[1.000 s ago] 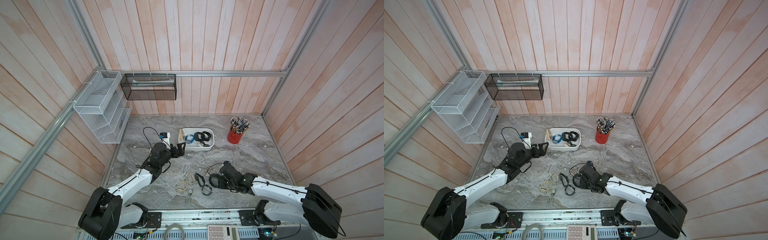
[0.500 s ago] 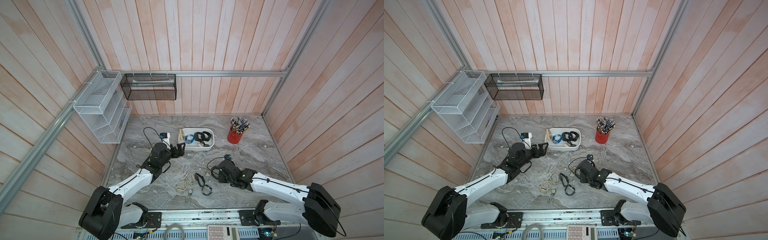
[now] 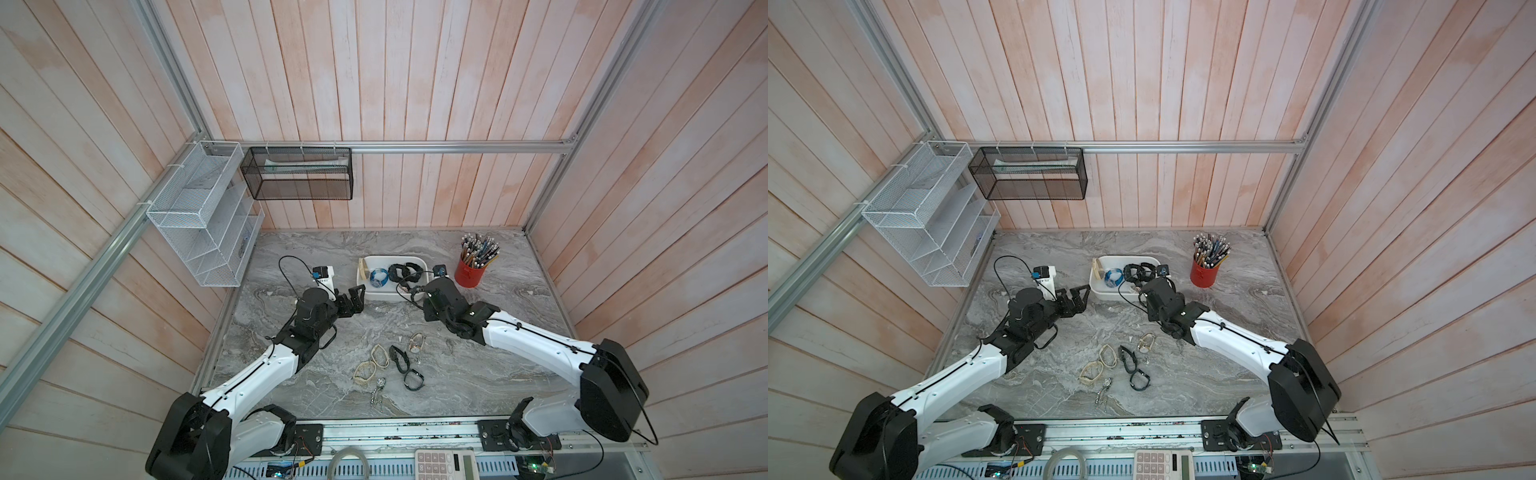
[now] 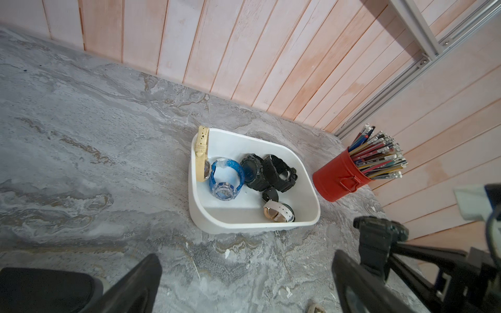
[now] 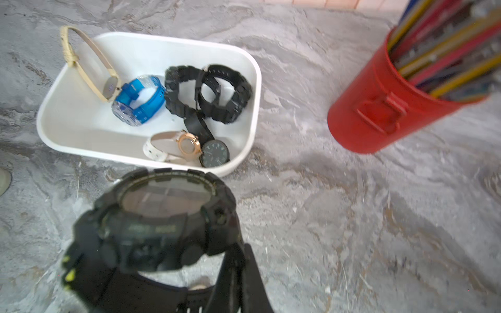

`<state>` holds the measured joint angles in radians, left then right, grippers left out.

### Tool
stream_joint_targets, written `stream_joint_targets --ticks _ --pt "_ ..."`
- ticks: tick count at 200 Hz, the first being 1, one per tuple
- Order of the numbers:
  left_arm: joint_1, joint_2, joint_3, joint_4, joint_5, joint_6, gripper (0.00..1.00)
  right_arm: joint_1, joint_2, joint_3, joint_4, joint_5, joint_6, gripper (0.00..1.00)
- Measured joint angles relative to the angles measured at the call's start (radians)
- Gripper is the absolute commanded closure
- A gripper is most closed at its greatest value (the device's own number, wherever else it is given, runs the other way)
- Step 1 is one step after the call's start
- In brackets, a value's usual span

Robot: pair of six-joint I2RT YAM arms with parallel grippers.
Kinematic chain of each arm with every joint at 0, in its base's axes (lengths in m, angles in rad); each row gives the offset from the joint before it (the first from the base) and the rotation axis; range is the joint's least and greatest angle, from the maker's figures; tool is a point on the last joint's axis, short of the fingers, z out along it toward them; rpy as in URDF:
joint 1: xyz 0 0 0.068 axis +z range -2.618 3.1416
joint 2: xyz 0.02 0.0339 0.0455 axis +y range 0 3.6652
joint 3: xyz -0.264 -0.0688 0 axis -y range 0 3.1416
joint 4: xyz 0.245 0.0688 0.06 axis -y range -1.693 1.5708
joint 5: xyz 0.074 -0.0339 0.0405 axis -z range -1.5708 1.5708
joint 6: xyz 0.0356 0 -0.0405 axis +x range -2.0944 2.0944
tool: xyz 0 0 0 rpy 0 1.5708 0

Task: Put the watch into the storage box
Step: Place the watch in the storage box.

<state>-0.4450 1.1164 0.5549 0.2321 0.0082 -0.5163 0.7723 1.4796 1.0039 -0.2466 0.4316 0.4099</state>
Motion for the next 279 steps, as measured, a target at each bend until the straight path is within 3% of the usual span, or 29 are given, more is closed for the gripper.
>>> stream_joint_targets --ticks 87,125,215,238,261,279 --pt "0.000 -0.181 -0.081 -0.142 -0.067 -0.003 0.01 -0.041 0.358 0.338 0.058 -0.066 -0.228 1.00" --pt "0.000 -0.190 -0.084 -0.196 -0.070 -0.005 0.01 -0.071 0.473 0.470 0.093 -0.102 -0.288 1.00" --pt "0.000 -0.233 -0.101 -0.226 -0.077 -0.032 0.01 -0.105 0.651 0.565 0.117 -0.165 -0.336 1.00" --pt "0.000 -0.228 -0.101 -0.225 -0.077 -0.035 0.01 -0.105 0.666 0.571 0.116 -0.171 -0.335 0.90" --pt "0.000 -0.209 -0.101 -0.225 -0.076 -0.035 0.01 -0.105 0.665 0.576 0.119 -0.183 -0.324 0.64" --pt "0.000 -0.203 -0.101 -0.225 -0.075 -0.035 0.01 -0.105 0.658 0.576 0.120 -0.203 -0.327 0.50"
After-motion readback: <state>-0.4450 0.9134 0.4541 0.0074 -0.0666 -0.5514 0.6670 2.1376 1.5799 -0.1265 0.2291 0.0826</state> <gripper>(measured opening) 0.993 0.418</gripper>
